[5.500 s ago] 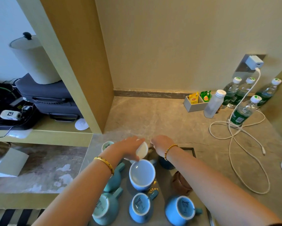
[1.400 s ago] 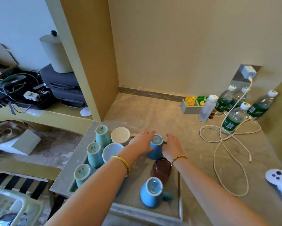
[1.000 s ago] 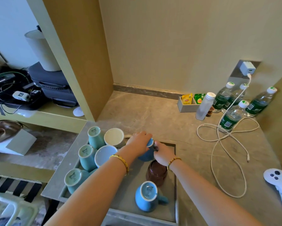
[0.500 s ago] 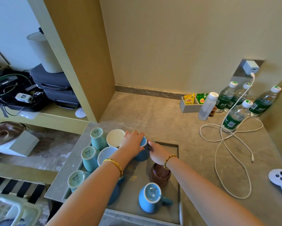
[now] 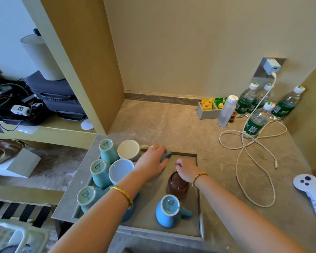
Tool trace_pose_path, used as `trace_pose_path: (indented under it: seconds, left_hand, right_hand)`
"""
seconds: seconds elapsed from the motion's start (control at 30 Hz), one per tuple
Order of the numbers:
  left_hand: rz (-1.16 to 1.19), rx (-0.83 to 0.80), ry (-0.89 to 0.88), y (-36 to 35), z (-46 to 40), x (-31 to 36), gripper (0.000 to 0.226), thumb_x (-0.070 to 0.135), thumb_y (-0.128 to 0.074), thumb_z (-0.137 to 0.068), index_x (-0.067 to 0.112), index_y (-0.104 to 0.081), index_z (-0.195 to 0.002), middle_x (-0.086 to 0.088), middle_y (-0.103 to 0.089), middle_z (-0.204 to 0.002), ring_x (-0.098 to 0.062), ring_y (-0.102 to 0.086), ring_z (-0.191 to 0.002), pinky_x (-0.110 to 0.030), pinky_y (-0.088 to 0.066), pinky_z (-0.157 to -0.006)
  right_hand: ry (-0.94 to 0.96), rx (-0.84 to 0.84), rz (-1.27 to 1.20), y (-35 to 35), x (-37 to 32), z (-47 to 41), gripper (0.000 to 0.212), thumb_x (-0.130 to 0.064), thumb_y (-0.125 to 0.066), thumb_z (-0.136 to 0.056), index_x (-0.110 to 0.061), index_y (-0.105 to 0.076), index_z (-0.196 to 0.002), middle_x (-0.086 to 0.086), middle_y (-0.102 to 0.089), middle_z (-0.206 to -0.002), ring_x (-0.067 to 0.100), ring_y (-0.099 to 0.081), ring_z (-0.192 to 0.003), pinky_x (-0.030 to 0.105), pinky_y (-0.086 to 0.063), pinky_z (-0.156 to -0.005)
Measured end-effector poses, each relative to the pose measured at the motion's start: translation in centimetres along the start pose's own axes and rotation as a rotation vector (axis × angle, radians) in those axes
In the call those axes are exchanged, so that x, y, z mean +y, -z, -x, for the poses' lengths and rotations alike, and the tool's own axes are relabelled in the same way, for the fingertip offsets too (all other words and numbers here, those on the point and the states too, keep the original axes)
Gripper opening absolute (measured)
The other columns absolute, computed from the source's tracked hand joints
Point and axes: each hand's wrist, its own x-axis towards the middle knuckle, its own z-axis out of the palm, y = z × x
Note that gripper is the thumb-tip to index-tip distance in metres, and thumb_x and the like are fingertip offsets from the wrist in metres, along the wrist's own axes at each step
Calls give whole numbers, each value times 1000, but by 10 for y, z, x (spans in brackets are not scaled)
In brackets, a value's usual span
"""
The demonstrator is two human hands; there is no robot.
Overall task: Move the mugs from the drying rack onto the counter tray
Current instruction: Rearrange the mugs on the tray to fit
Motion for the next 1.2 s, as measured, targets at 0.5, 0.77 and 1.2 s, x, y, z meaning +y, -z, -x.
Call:
trace_pose_path:
  seconds: [0.5,0.77,1.2]
  left_hand:
    - [-217,-300,-68,-33,23,23,54,45,-61,-79,20,-48,-125,-5,-57,-121,-26,-52,-112,-40,-48,-89]
    - [-304,-322,-12,-15,27,-8,56,44,-64,-78,22,-45,-126,-5,-56,-120,-25,-51,-111,-38,-45,-91]
    - [-319,-282,19,-5,35,-27,50,43,-63,-79,23,-47,-122,-4,-59,-115,-22,-51,-107,-35,-45,-90]
  right_hand:
    - [-206,-5,-221,-5,21,29,44,-29,-36,-99,6,-54,-119,24,-64,-109,34,-65,-91,39,-56,-84]
    - [-122,-111,-356,-20,-7,25,37,-25,-47,-95,2,-56,-118,25,-61,-119,37,-63,-106,40,-57,-83]
    - [-51,-136,-327,-32,-23,21,33,-23,-50,-94,2,-60,-112,25,-63,-115,37,-63,-105,41,-55,-87]
